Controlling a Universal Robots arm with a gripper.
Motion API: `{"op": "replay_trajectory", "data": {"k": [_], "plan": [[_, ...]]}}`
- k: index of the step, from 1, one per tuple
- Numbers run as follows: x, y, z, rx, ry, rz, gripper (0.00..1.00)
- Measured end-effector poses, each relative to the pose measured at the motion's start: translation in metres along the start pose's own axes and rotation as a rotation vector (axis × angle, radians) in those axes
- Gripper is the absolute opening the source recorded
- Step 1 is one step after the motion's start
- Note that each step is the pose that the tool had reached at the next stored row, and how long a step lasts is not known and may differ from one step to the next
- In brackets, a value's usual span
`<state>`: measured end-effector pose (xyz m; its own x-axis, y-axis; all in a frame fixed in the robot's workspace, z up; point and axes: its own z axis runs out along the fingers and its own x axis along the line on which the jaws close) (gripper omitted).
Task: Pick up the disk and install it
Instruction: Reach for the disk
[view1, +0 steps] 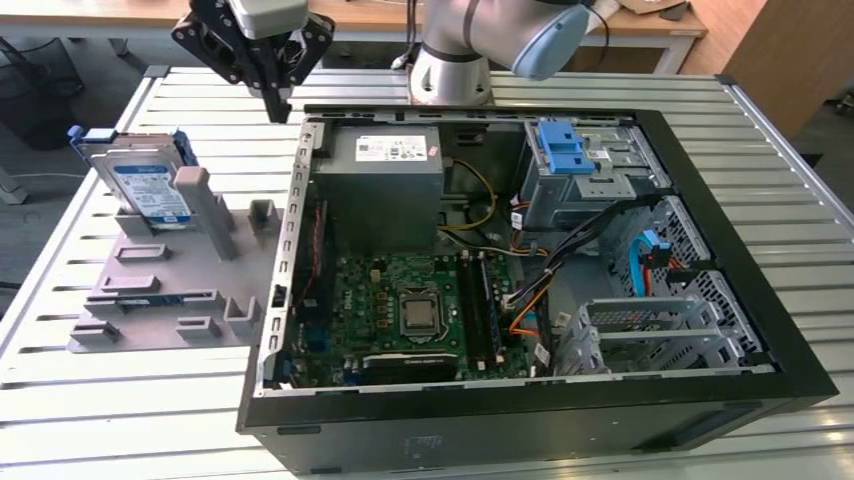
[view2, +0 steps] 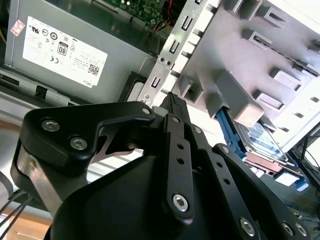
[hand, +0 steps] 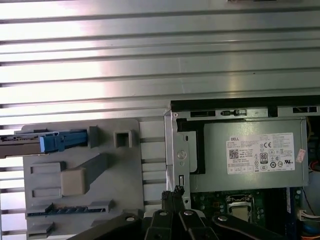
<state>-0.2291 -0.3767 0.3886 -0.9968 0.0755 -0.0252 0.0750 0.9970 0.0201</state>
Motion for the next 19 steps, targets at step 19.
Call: {"op": "replay_trajectory", "data": {"k": [19], "plan": [[0.0386, 0.009, 0.0027, 0.0, 0.0005, 0.0, 0.11]]}}
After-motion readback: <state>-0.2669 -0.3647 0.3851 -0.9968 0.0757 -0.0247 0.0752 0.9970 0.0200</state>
